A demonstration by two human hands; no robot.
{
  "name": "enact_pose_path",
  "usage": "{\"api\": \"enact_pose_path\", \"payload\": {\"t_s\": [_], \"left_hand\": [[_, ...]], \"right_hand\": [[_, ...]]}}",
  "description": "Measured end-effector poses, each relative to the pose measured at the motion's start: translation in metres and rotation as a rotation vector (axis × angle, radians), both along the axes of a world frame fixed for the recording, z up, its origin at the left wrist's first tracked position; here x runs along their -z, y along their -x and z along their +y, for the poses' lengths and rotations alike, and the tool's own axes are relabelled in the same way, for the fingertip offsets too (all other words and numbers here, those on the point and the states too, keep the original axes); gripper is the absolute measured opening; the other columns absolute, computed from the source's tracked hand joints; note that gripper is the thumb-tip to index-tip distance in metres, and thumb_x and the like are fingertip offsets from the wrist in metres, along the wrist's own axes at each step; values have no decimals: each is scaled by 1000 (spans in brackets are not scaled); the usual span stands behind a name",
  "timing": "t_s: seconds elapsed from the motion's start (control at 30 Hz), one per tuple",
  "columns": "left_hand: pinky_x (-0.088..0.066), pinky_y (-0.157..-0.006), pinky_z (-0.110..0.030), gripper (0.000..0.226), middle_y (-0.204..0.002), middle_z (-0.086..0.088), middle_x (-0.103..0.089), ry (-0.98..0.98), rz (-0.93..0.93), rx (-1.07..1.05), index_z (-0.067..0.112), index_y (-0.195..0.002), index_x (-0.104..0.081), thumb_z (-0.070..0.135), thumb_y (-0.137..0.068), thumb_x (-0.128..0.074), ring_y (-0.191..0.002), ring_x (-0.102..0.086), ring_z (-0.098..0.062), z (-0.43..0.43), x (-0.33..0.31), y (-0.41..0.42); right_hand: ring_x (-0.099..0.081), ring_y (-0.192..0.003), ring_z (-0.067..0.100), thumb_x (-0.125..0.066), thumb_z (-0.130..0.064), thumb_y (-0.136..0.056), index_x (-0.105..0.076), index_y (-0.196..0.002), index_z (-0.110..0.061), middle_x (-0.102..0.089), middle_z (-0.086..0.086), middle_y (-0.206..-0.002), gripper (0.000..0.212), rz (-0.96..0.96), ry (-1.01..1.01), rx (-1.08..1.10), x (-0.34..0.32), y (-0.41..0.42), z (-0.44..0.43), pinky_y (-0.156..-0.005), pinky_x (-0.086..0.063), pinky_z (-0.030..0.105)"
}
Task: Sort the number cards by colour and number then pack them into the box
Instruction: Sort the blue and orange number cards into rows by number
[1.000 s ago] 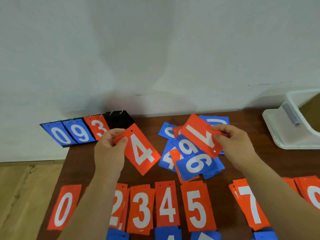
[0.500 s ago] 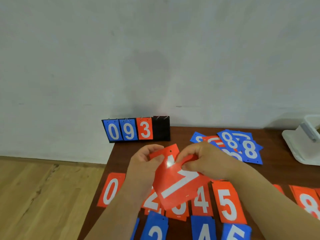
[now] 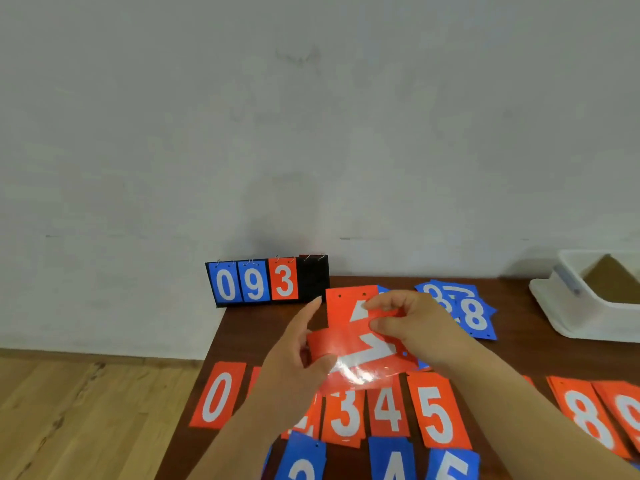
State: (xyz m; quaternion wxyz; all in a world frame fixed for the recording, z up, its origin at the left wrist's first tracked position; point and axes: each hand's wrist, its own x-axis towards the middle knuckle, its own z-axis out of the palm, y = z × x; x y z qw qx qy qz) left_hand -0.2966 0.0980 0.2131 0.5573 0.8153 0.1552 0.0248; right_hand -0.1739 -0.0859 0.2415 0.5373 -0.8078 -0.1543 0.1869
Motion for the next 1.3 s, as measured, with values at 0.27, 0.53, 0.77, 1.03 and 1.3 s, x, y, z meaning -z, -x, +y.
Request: {"api": "enact_pose_path", "payload": {"t_s": [0.27, 0.53, 0.77, 1.03, 1.3], "left_hand": [[-55, -76, -12, 30, -124, 29, -55, -141, 123, 197, 52, -111, -66, 26, -96, -68, -109, -61, -2, -44, -14, 7], [-61, -75, -24, 27, -114, 16, -70, -30, 60, -155, 43, -103, -75, 21, -101, -60, -98, -72, -11, -63, -7, 30], [-62, -73, -33, 33, -105, 6, -76, 116, -34, -684, 38, -98, -78, 8, -97, -65, -88, -76, -15, -13, 28, 74], [-63, -78, -44, 40, -102, 8, -76, 53, 59, -776, 50, -94, -70, 10, -91, -68, -89, -75, -15, 32, 72, 84], [-58, -92, -39, 26, -104, 19, -66, -94, 282, -664, 39, -100, -67, 14, -94, -67, -102, -66, -13, 86, 132, 72]], "right_hand": [[-60, -65, 12, -73, -6, -86, -76, -92, -34, -65, 2, -77, 28, -76, -53, 72, -5, -2, -49, -64, -53, 24], [-50, -52, 4, -68, -4, -89, -73, -95, -32, -68, 4, -80, 28, -133, -211, 207, 12, -11, -67, -52, -45, 15], [-58, -63, 7, -67, -15, -95, -69, -103, -36, -61, -5, -78, 23, -120, -40, 42, 40, 0, -50, -51, -46, 17], [-58, -66, 10, -66, -17, -96, -66, -100, -39, -64, 3, -88, 23, -28, 83, -102, 66, 14, -3, -53, -48, 20], [-64, -88, 1, -66, -10, -96, -69, -94, -35, -68, -16, -103, 25, 165, 175, -95, 127, 35, 50, -66, -49, 11]]}}
